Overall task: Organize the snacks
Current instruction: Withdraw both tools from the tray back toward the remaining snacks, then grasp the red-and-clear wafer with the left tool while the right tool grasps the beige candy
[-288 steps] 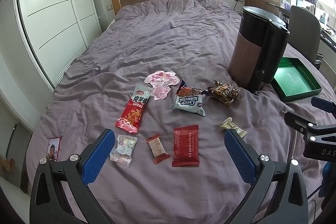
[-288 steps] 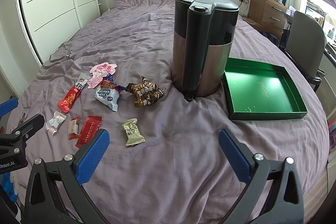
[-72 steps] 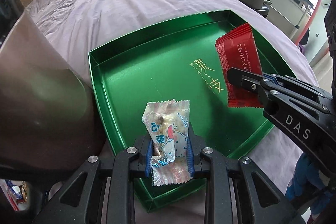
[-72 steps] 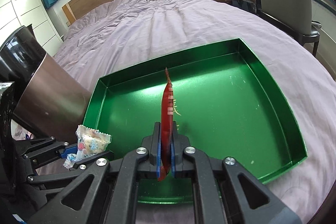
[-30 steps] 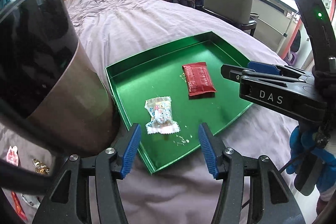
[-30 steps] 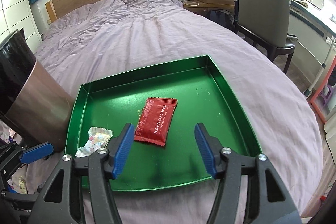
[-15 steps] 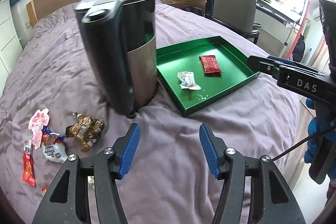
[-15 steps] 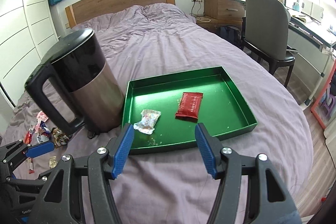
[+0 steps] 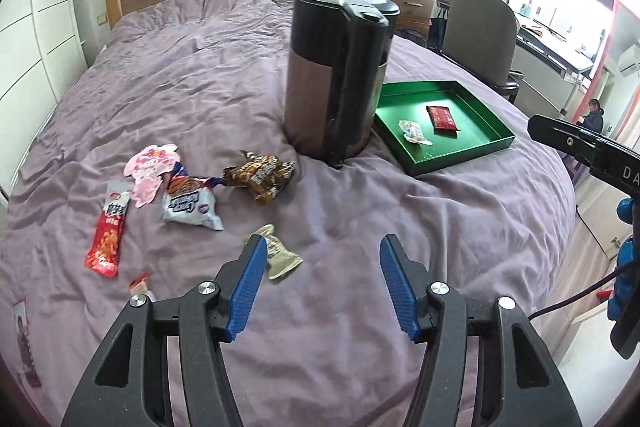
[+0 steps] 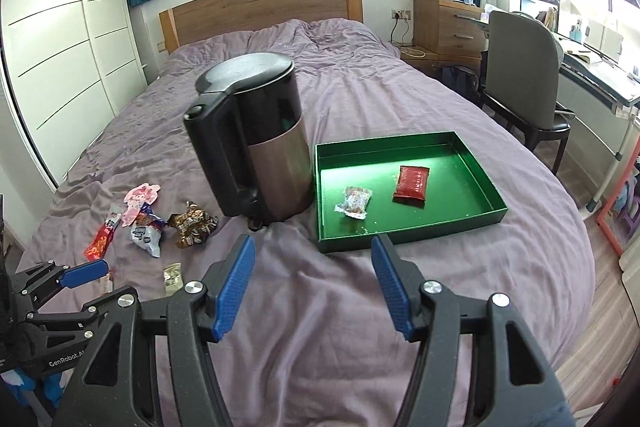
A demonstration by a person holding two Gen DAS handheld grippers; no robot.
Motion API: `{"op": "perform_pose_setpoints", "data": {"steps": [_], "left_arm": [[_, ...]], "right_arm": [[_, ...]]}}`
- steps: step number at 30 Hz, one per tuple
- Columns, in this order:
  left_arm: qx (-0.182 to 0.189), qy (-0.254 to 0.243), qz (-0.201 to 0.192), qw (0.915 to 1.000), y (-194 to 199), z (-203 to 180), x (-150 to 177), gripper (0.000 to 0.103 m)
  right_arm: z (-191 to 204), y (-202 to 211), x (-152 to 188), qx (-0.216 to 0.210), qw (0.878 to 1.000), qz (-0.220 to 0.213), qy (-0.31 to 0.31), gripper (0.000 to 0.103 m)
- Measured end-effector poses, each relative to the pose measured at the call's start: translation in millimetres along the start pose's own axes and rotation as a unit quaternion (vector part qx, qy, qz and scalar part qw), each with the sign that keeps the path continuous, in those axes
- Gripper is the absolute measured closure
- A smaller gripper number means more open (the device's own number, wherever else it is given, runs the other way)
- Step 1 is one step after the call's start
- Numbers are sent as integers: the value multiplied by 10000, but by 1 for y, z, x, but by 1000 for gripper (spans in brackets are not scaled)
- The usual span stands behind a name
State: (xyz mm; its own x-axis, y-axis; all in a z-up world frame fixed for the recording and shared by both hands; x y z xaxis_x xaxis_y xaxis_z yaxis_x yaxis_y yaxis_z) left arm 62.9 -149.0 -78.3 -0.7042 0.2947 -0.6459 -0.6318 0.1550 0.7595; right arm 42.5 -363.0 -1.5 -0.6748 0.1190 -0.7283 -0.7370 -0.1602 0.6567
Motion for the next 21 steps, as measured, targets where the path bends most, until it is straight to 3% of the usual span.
{"op": "perform_pose_setpoints", "data": {"steps": [8, 21], "left_arm": [[-359, 523, -4, 9980, 8, 75, 29, 48], [-884, 1485, 627, 9830, -49, 177, 88, 48]], "right_arm": [[76, -10, 15, -356, 9986, 172, 347, 0], [163, -103, 66, -965, 9862, 1084, 793, 0]]}}
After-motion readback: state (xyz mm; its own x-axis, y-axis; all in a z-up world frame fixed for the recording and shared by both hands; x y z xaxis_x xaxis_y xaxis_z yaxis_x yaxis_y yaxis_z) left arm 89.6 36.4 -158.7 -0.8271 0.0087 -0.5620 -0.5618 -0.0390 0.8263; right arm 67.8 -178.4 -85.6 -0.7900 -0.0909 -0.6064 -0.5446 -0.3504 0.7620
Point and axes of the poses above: each gripper's, at about its wrist camera, not at the fingertips, and y roughly against the way its jaws point, z to its left, x to its underside, the point moved 10 cm from there along -y, roughly the way its jaws point, and after that the axes turned 11 degrees about -x, right-handed, at the moved point
